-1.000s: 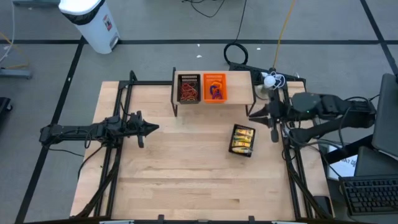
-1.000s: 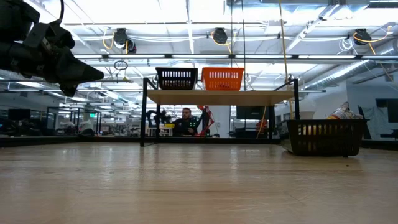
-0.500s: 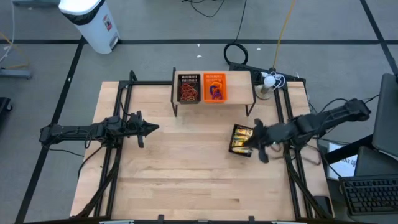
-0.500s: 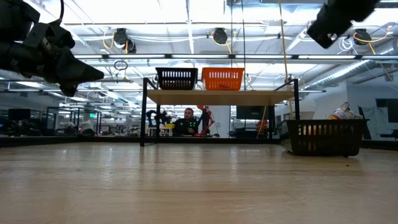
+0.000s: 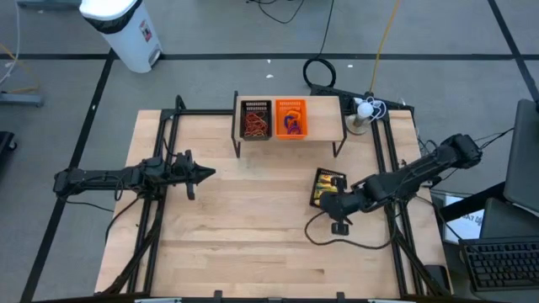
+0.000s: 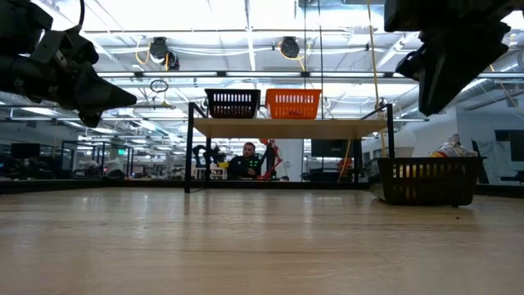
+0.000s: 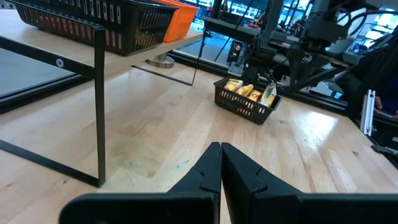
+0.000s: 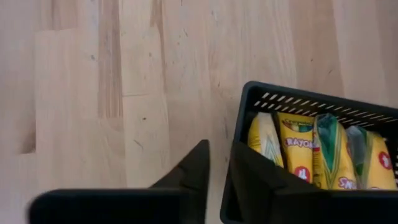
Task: Pick & Place Office Desk Supplies
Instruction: Put the black bin on the shelf
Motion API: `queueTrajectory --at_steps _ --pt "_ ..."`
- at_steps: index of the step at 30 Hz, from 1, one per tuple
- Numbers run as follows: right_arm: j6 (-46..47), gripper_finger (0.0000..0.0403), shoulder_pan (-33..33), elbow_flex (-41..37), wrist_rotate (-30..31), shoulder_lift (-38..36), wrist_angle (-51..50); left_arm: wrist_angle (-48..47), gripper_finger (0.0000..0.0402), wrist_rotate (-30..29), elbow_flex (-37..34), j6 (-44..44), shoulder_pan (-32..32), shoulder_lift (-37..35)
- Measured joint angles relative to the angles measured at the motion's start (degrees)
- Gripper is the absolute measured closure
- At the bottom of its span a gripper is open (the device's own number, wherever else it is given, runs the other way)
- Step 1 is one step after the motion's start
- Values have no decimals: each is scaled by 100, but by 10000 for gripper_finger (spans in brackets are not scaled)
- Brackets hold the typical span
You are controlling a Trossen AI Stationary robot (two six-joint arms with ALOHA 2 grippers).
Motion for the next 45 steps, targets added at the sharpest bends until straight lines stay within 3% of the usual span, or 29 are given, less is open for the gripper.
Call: queueTrajectory --at_steps 6,10,13,25,33,40,45 --pt "35 272 32 14 -124 352 -13 -19 396 -2 0 -20 0 -1" --pt "-15 237 105 14 59 657 -14 -37 396 -2 2 0 0 0" --pt "24 226 109 14 347 835 -39 -42 396 -4 2 0 0 -2" --pt "-47 224 96 -272 317 1096 361 -61 396 -6 2 0 0 0" --pt "161 261 -27 -742 260 1092 537 -61 396 -6 2 0 0 -2" --pt "-20 386 -94 -784 155 1090 661 -55 396 -6 2 -3 0 -1" --pt "-95 398 -62 -691 173 1092 486 -52 396 -4 2 -7 2 0"
